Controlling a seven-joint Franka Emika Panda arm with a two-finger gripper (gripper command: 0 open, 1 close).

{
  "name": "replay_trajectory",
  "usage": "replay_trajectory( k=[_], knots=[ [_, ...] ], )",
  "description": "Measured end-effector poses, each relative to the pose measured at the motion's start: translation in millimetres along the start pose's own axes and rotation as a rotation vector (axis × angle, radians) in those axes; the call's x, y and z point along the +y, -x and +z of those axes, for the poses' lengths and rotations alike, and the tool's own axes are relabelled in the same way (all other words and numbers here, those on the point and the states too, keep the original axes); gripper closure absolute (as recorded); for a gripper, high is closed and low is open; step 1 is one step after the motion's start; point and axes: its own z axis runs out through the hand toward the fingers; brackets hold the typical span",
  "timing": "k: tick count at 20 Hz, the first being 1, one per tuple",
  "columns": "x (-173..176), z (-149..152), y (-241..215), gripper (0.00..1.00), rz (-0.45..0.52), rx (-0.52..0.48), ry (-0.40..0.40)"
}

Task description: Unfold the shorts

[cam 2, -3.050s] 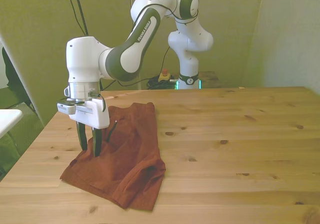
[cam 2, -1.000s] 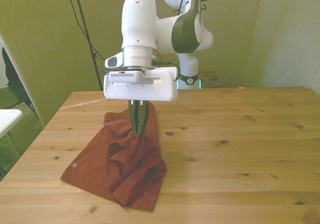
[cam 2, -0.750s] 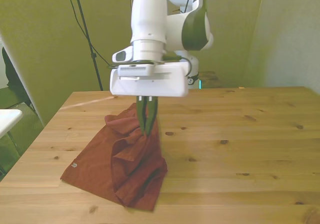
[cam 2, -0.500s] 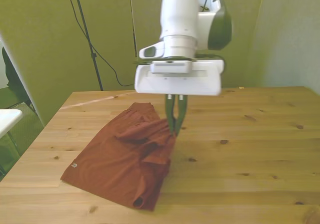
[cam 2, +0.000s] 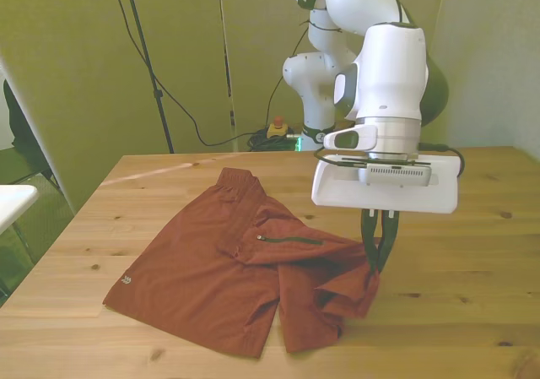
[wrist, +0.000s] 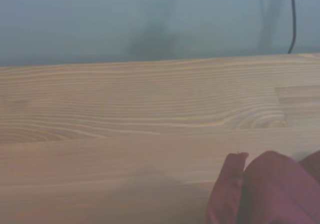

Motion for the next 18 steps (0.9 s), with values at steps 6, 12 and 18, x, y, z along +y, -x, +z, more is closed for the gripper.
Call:
replay_trajectory(
  k=[6,12,18],
  knots=[
    [-22,-7,1,0.00,-0.031,-0.026,0.001],
    [41,-84,-59,0.00,0.008,-0.003,0.042],
    [133,-82,-90,0.00,-0.001,-0.027,0.147]
  ],
)
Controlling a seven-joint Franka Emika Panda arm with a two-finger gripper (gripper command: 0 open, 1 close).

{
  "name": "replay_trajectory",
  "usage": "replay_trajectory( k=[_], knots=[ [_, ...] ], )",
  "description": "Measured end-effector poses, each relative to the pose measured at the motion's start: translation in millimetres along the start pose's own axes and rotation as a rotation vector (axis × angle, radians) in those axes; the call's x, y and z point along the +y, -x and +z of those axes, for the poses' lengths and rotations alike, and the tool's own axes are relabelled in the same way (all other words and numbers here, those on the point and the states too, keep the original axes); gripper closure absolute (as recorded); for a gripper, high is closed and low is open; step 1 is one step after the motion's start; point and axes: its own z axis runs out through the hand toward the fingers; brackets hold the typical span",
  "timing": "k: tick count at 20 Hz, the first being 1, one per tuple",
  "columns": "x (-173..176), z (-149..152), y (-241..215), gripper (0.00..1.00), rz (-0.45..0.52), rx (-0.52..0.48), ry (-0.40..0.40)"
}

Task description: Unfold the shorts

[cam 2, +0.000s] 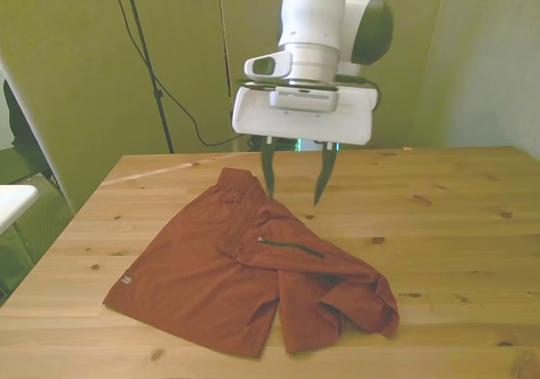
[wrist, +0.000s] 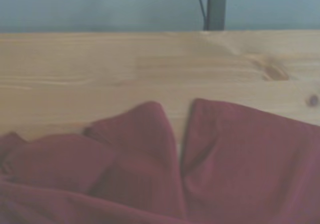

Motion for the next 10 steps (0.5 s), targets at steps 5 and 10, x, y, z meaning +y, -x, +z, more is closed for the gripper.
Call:
replay_trajectory(
  k=[5,10],
  knots=[
    [49,26,-12,0.00,-0.059,-0.011,0.082],
    [76,48,-23,0.00,-0.155,-0.090,0.089]
  ],
)
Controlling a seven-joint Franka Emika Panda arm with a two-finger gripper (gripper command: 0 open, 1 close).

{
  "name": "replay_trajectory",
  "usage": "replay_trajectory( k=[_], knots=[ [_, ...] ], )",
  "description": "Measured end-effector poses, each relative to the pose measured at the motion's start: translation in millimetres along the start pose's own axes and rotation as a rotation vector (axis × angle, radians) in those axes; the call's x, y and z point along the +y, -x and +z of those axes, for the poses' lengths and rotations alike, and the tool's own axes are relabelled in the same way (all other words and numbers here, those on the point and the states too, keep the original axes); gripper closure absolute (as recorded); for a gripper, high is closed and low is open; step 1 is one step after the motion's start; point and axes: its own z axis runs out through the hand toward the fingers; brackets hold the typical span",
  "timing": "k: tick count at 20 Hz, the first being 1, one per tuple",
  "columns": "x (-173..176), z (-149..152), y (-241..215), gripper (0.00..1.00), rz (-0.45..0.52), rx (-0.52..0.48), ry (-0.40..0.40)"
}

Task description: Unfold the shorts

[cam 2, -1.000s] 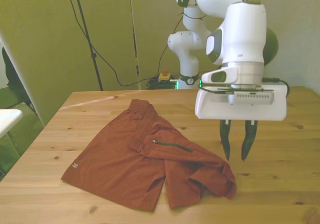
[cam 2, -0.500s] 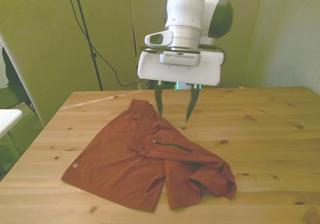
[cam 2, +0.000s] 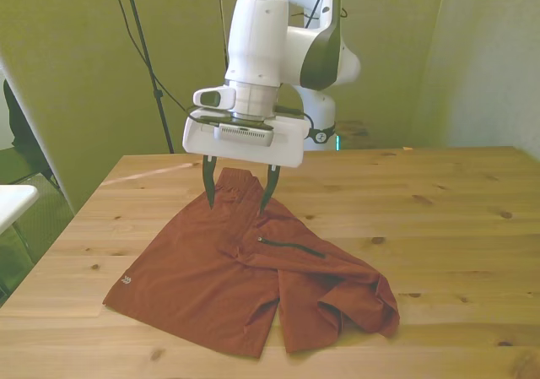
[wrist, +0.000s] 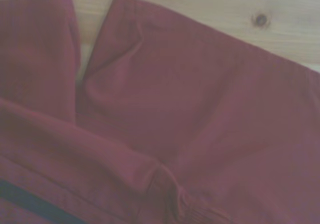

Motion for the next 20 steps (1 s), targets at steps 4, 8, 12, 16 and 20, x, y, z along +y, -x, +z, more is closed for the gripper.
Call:
replay_trajectory(
  k=[4,8,12,16,20],
  knots=[
    [13,18,-24,0.00,-0.018,-0.059,-0.016],
    [15,26,-34,0.00,-0.029,-0.089,-0.048],
    [22,43,-44,0.00,-0.043,-0.149,-0.064],
    [23,54,-44,0.00,-0.049,-0.184,-0.059],
    [19,67,-38,0.00,-0.056,-0.207,-0.063]
  ],
)
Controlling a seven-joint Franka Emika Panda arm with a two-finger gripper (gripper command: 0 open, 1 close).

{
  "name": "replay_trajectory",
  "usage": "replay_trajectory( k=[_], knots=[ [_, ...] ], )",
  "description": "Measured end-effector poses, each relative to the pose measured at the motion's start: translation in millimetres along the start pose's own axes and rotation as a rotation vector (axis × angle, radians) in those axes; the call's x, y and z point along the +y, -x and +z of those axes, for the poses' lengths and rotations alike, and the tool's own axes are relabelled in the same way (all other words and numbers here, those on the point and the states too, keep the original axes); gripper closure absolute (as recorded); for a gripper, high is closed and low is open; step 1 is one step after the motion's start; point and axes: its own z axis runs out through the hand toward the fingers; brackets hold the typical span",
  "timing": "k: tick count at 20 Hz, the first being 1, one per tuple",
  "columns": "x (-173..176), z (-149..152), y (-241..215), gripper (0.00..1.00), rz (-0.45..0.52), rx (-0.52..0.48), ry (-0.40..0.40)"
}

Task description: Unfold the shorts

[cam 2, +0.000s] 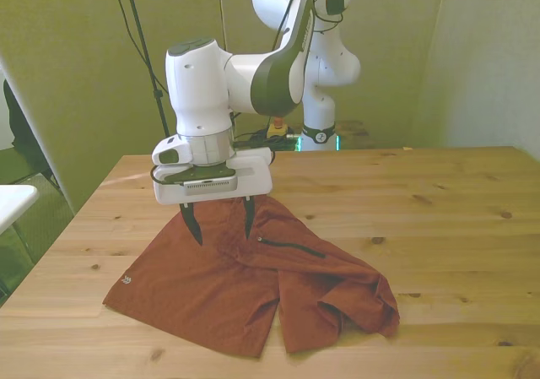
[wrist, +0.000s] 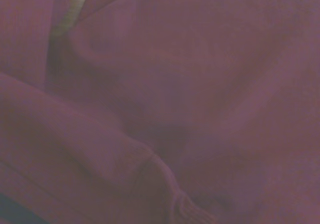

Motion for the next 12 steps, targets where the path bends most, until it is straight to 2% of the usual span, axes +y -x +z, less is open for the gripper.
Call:
replay_trajectory(
  k=[4,5,12],
  knots=[
    [0,17,6,0.00,-0.007,-0.030,0.000],
    [1,20,8,1.00,-0.008,-0.037,-0.001],
    [6,28,11,1.00,-0.007,-0.041,-0.012]
  ],
)
